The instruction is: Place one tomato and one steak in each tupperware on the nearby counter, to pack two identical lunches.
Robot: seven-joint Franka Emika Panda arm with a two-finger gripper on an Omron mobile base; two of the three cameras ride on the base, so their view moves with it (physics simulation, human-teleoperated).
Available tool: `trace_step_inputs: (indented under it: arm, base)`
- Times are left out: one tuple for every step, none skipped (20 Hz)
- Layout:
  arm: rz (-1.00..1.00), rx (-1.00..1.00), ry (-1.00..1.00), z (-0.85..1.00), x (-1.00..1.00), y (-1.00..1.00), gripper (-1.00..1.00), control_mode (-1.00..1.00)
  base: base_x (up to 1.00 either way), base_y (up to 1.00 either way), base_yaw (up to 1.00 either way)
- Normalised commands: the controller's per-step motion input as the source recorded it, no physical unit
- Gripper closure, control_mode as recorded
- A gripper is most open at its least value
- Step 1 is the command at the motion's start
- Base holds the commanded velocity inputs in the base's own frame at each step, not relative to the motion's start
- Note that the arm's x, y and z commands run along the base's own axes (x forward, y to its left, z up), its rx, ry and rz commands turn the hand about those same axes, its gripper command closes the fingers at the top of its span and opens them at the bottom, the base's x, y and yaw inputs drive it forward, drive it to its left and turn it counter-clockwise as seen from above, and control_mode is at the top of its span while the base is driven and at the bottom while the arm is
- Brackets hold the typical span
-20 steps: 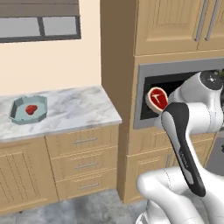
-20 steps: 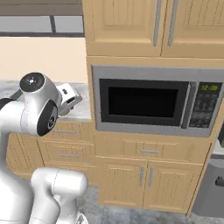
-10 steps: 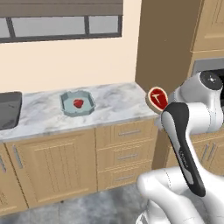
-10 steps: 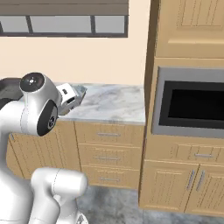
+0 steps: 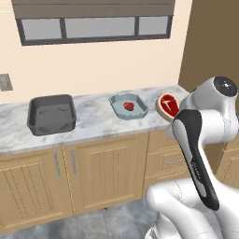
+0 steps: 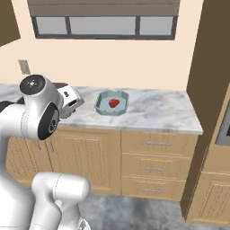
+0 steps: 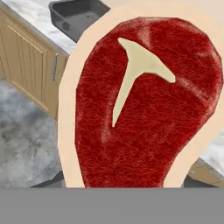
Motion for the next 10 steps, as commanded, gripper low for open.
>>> trace_step_inputs:
  arm:
    - [0.0, 0.0, 0.0, 0.0, 0.0, 0.0, 1.0, 1.0]
    - [0.0, 0.0, 0.0, 0.0, 0.0, 0.0, 1.0, 1.0]
    - [0.0, 0.0, 0.0, 0.0, 0.0, 0.0, 1.0, 1.0]
    - [0.0, 0.0, 0.0, 0.0, 0.0, 0.0, 1.0, 1.0]
    - [0.0, 0.0, 0.0, 0.0, 0.0, 0.0, 1.0, 1.0]
    - [0.0, 0.0, 0.0, 0.0, 0.0, 0.0, 1.0, 1.0]
    - [0.0, 0.0, 0.0, 0.0, 0.0, 0.0, 1.0, 1.0]
    - [0.0, 0.0, 0.0, 0.0, 0.0, 0.0, 1.0, 1.0]
    - [0.0, 0.0, 0.0, 0.0, 0.0, 0.0, 1.0, 1.0]
    - [0.0, 0.0, 0.0, 0.0, 0.0, 0.0, 1.0, 1.0]
  base:
    - [0.51, 1.0, 0.0]
    - [0.53, 1.0, 0.0]
    - [0.55, 1.0, 0.0]
    - [0.56, 1.0, 0.0]
    - [0.61, 1.0, 0.0]
    - [0.65, 1.0, 0.0]
    - [0.62, 1.0, 0.0]
    - [0.61, 1.0, 0.0]
    - [0.61, 1.0, 0.0]
    - [0.58, 1.0, 0.0]
